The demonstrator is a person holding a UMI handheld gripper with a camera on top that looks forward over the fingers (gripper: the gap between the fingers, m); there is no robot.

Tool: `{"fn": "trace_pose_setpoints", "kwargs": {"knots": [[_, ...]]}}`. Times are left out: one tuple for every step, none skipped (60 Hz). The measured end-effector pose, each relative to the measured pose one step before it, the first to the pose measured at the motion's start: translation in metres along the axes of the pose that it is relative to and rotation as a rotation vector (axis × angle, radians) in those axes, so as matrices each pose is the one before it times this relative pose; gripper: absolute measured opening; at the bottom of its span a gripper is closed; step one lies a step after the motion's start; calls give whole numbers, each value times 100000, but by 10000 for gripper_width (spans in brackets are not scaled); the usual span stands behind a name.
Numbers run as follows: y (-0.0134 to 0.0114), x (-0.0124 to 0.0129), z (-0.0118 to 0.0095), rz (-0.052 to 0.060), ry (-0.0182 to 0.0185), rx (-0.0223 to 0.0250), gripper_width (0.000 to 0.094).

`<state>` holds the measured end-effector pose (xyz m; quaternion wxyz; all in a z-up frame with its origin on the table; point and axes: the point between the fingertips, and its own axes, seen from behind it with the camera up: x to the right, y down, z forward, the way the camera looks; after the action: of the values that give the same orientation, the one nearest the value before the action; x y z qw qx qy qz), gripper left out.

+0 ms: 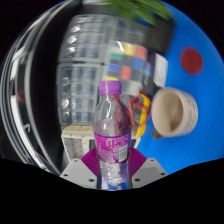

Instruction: Pour water

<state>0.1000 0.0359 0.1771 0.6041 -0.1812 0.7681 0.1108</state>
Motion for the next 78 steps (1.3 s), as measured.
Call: {"fn": "trace_pose_setpoints", "kwargs": {"knots": [[-474,-361,-206,-5364,404,911,348],[-589,-309,-223,-5637,449,1077,347],[-733,-230,-219,-5795,669,1570,348],[-837,-110,-219,-5907,975,1786,346],[-847,-105,-185,-5868,1063,1460,348],[-713,-88,-217,-5642,870,1031,349],[-699,-67,-242,-5505,670,899,350],[-782,11,-190,-5411,718,1211,349],[-873,319,-163,-5608,314,3087,349],[-863,-140,-318,-4908,2106,283,351],[-828,213,-154,-4963,1130,1599,349],[-837,253,-161,-4723,1149,1629,348],[-834,352,-157,-4590,1270,1626,349],[-745,436,-102,-4276,1412,1549,348],[-662,509,-88,-4023,1516,1291,349],[-517,674,-102,-3870,1856,1472,349],[-580,652,-10,-3861,1891,1121,350],[-672,665,-96,-3966,2044,1131,356],[-588,739,-22,-3768,1837,1351,357],[-562,756,41,-3676,1852,1490,357],[-438,786,16,-3546,1774,1285,358],[-321,797,81,-3126,1644,890,356],[-242,778,93,-2595,1479,803,356],[-184,758,105,-2171,1194,652,356],[-129,760,115,-1826,1039,661,357],[202,786,137,-1305,695,1119,355],[-101,836,202,-1444,1131,243,356],[66,706,191,-1496,1165,339,355],[136,739,210,-1371,1221,217,354],[172,798,210,-1320,1274,37,354],[253,758,215,-1282,1300,-122,355],[334,723,244,-1214,1284,-258,354],[399,735,271,-1333,1301,-433,353],[546,735,314,-1265,1147,113,355],[573,662,365,-1398,1136,-774,353],[523,564,292,-1300,904,-682,353],[545,500,311,-1187,699,-737,354],[580,440,305,-929,641,-794,354],[545,384,271,-696,479,-842,353],[502,345,266,-573,315,-797,355],[519,113,231,-378,91,65,354],[476,172,235,-574,15,-473,354],[568,164,264,-396,87,-523,353],[457,161,181,-333,21,-706,354],[479,122,168,-303,-121,-772,352],[463,65,164,-280,-286,-592,353],[442,-6,139,-203,-308,-477,354],[430,30,124,-220,-324,-463,354],[488,-95,263,-230,-289,8,354],[466,-4,149,-233,-153,-525,354],[485,11,129,-396,-131,-685,353],[516,42,161,-492,-33,-708,354],[549,4,181,-577,-33,-812,354],[591,39,-86,-614,34,-1517,358],[-759,3,8,-107,14,4098,362],[217,-190,79,428,-68,953,364],[279,-66,-122,427,-8,-736,367],[-279,118,-95,407,254,1385,362],[169,69,-106,418,51,-338,361],[-73,60,-111,439,-216,555,362],[-3,51,-89,469,-69,391,362],[7,42,-43,543,-19,320,362],[-3,17,58,753,-80,404,363],[37,-14,-13,408,-26,322,362],[-85,-32,20,125,34,348,362],[29,-30,26,-300,-57,141,396],[5,-12,14,-503,-47,87,378],[-19,-31,37,-385,-158,60,378],[11,-12,21,-300,-31,-111,378],[-29,21,-9,-184,46,-55,382],[23,0,12,-86,6,-203,393],[4,24,-18,-38,-171,-115,411],[9,18,-3,-35,73,-196,420],[-15,15,-21,6,14,-145,432],[-23,4,-11,72,14,-16,443],[-7,9,2,127,50,-23,455],[-12,41,-7,306,163,-40,470],[-36,54,-12,455,314,-19,482]]}}
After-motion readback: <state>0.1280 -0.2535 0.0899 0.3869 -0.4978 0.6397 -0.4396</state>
